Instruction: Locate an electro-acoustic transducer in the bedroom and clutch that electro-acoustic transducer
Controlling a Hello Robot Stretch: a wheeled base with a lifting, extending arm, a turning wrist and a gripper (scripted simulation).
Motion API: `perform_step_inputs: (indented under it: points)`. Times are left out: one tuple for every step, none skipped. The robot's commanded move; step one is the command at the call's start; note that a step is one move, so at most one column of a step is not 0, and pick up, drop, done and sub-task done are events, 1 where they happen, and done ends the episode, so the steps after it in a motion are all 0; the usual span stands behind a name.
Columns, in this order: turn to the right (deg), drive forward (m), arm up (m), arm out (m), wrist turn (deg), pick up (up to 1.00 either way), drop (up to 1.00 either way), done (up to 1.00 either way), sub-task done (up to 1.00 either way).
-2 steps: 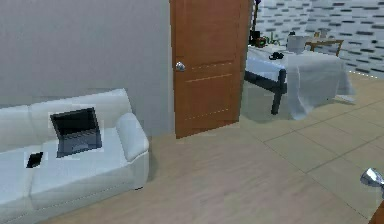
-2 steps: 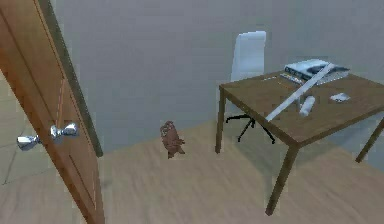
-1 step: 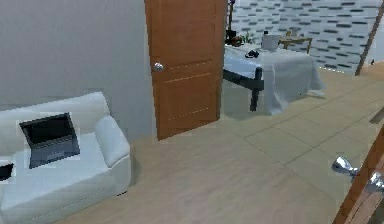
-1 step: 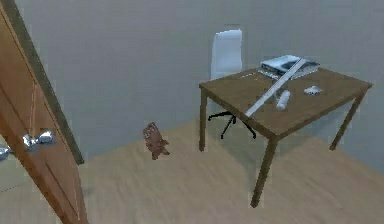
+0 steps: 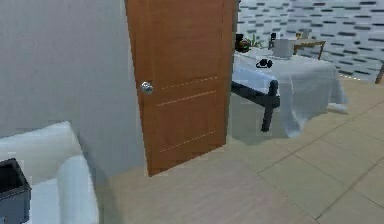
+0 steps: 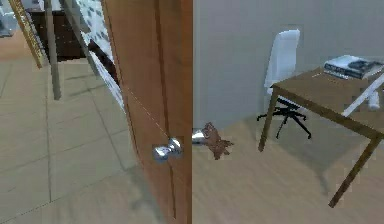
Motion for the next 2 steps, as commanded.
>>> perform_step_inputs:
  points:
    - [12.0,0.00,0.00,0.00,0.0,0.00,0.00,0.00,0.00]
    - [0.0,0.35,0.00,0.00,0.0,0.00,0.00,0.00,0.00]
